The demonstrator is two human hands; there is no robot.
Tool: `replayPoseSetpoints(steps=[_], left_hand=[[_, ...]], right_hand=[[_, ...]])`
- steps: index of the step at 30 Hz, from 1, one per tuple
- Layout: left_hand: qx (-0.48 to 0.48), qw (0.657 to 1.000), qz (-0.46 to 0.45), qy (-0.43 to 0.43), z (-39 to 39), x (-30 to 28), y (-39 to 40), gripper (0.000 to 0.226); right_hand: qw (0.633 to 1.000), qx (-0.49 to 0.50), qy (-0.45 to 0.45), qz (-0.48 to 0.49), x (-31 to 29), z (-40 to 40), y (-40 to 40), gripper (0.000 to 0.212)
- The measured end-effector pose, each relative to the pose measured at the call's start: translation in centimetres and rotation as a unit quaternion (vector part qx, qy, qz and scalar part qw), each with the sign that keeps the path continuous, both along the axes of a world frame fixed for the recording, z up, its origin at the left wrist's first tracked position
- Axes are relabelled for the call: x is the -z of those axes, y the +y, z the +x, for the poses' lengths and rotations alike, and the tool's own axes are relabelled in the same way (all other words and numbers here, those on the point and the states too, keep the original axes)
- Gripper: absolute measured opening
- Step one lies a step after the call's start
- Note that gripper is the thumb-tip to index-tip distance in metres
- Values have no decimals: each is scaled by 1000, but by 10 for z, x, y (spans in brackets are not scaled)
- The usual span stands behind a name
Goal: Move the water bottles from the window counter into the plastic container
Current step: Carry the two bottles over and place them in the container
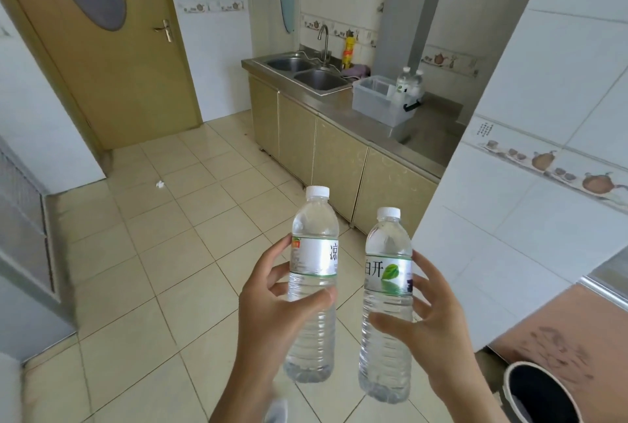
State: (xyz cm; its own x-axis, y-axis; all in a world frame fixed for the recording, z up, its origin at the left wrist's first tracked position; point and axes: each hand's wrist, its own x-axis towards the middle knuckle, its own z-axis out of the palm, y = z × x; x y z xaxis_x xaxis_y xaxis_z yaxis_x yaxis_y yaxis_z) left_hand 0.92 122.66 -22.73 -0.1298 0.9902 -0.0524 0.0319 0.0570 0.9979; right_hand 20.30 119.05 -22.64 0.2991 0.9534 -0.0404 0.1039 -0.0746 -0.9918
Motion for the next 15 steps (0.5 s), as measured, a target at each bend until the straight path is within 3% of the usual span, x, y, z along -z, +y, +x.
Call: replayPoseSetpoints(steps=[15], left_hand=[[88,995,-2,36,19,-2,338,80]], right_hand=[[997,78,11,4,0,16,309,90]])
